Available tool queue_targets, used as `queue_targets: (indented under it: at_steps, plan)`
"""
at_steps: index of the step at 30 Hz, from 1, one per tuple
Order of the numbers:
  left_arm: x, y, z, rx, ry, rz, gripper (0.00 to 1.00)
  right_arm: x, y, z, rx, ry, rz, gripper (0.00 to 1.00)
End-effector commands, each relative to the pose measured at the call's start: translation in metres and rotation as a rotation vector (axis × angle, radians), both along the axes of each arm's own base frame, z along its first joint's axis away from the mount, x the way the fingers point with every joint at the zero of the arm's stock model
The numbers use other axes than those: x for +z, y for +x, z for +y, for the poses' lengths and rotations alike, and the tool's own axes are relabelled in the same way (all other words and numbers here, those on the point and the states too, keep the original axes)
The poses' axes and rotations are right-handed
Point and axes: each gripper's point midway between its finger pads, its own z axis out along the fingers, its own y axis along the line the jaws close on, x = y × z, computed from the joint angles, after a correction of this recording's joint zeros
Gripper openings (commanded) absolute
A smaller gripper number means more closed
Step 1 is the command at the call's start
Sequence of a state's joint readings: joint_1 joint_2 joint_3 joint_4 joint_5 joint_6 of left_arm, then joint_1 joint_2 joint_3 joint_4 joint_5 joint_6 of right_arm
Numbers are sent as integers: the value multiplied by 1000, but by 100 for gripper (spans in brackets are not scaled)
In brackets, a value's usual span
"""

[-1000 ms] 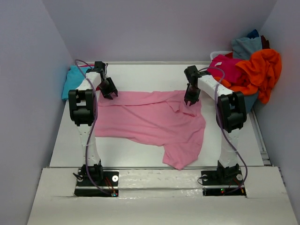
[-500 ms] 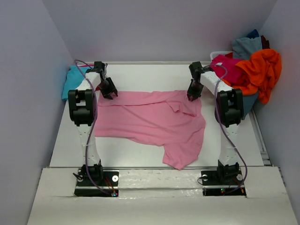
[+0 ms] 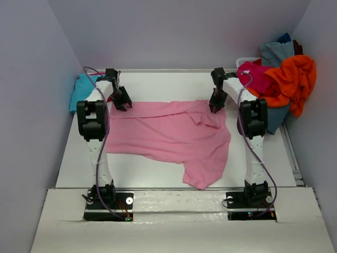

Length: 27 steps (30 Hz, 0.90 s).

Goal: Fold and stack the t-shirts
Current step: Smooth out the 1/3-folded T-shirt at the center of the board.

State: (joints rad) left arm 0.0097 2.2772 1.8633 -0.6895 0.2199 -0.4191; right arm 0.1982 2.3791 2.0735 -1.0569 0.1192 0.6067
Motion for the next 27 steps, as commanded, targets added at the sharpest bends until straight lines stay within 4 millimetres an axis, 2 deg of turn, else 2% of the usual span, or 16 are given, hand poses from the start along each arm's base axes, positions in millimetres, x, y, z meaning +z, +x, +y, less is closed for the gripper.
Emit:
queue_targets:
  at_steps: [1, 9, 11, 14, 19, 21, 23, 24, 26, 27]
  plan:
    - [-12, 9, 18, 10, 59, -1, 53, -19, 16, -32, -72, -73, 0, 28]
    - [14, 43, 19, 24, 66, -137, 57, -5, 47, -62, -96, -95, -95, 28]
    - [21, 53, 18, 28, 55, -171, 57, 1, 58, -62, -84, -97, -131, 28]
    - [32, 69, 13, 30, 25, -223, 58, 4, 67, -68, -67, -107, -154, 28]
    - [48, 91, 8, 32, -10, -297, 58, 14, 79, -65, -26, -98, -202, 28]
    - [53, 93, 2, 19, -7, -315, 58, 22, 81, -64, -24, -92, -218, 28]
    - [68, 94, 0, 10, 8, -350, 58, 33, 82, -61, -18, -74, -241, 28]
    - [64, 92, 0, 12, 11, -341, 58, 32, 81, -61, -18, -74, -240, 29]
    - [76, 91, 1, 12, 17, -369, 58, 47, 82, -59, -10, -64, -260, 29]
    - [73, 89, 1, 10, 14, -361, 58, 50, 81, -59, -9, -61, -261, 30]
